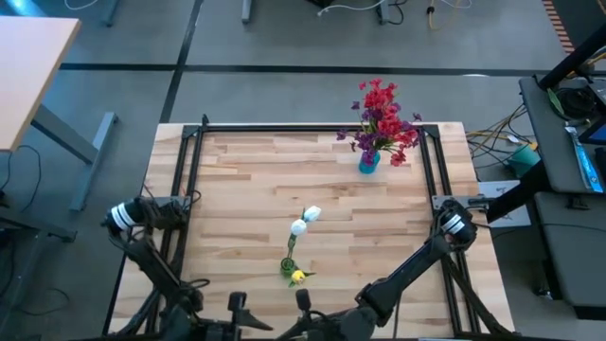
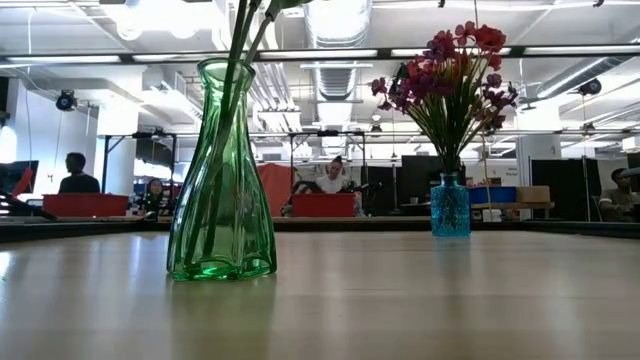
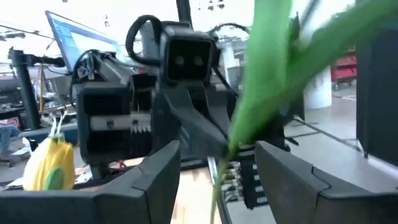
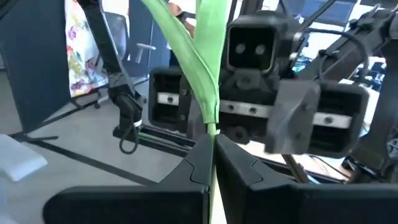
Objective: Sort flowers into vase by color
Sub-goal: Put the yellow flower into the green vase
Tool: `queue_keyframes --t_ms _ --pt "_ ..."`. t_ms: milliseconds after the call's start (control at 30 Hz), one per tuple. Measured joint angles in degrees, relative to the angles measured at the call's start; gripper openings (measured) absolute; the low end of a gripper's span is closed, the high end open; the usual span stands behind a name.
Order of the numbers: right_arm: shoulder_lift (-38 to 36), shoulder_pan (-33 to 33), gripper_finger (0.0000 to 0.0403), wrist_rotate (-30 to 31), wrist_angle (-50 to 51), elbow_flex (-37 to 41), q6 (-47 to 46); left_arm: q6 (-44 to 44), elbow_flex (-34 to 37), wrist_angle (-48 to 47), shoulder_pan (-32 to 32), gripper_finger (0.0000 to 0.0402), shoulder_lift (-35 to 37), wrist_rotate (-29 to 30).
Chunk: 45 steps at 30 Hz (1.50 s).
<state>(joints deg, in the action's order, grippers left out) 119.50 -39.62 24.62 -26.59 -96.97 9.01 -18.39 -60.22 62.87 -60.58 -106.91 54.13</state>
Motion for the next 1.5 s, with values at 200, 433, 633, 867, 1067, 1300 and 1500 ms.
queue_keyframes --t_ms 200,433,633,867,1067,1300,1500 --pt "0.0 0.0 0.0009 -0.6 0.0 0.0 0.6 -0.6 -3.0 -0.1 1.6 0.0171 -1.1 -0.4" --pt "0.0 0.1 0.0009 -0.2 0.1 0.0 0.6 -0.6 -2.9 -0.8 1.7 0.0083 -1.1 -1.1" --pt "0.0 0.2 0.0009 1.3 0.2 0.0 0.0 -0.6 -2.7 -0.8 1.6 0.0008 -1.1 -1.0" --pt "0.0 0.2 0.0023 3.3 0.2 0.0 -2.9 -0.6 -2.7 -0.8 1.7 0.0004 -1.1 -0.3" --pt "0.0 0.2 0.009 4.1 0.3 0.0 -5.2 -0.7 -2.7 -0.7 1.7 0.0002 -1.0 2.5" --pt "-1.5 -0.4 0.0166 12.9 4.7 0.0 -6.4 -3.2 -2.6 -2.3 1.0 0.0002 0.4 11.1" --pt "-5.1 -1.4 0.0198 17.6 14.7 -0.1 -11.8 -2.1 -2.6 -9.3 0.2 0.0001 4.6 15.3"
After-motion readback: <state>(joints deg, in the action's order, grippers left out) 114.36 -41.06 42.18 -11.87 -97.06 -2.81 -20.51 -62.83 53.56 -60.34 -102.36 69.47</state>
